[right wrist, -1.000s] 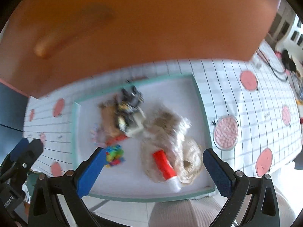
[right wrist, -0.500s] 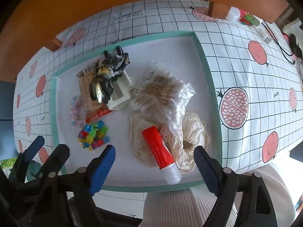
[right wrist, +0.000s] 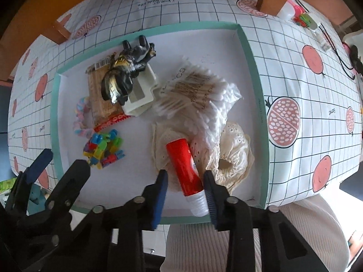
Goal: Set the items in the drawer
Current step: 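Grasp the colourful block toy with the left tool while the right tool grasps the red glue stick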
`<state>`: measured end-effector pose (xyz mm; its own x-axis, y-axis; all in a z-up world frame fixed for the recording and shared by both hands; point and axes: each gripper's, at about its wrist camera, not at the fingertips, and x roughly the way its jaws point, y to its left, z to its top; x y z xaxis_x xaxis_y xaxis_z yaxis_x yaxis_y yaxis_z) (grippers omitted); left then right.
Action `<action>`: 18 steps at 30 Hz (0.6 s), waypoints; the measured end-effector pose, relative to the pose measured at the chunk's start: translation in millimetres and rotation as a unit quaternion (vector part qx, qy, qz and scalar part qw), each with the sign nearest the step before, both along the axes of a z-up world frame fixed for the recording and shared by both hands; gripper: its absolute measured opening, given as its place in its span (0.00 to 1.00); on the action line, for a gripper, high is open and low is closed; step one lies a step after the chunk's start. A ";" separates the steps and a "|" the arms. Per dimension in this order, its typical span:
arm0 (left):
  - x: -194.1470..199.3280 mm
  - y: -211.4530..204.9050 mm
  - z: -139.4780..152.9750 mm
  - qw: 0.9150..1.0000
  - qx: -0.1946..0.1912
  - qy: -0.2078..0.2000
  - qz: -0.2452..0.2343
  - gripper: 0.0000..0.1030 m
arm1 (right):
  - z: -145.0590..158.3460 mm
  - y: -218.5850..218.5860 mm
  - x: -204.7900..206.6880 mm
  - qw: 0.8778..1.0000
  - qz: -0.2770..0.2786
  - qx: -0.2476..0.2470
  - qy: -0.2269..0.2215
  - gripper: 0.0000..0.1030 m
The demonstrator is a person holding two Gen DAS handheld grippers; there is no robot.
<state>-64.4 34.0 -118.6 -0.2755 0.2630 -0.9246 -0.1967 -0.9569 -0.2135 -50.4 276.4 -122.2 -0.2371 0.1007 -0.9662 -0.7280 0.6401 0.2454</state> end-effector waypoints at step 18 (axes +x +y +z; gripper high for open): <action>-1.8 14.3 -21.9 1.000 0.008 -0.019 -0.021 0.49 | -11.5 -4.0 -3.1 0.996 0.086 -0.030 0.012 0.25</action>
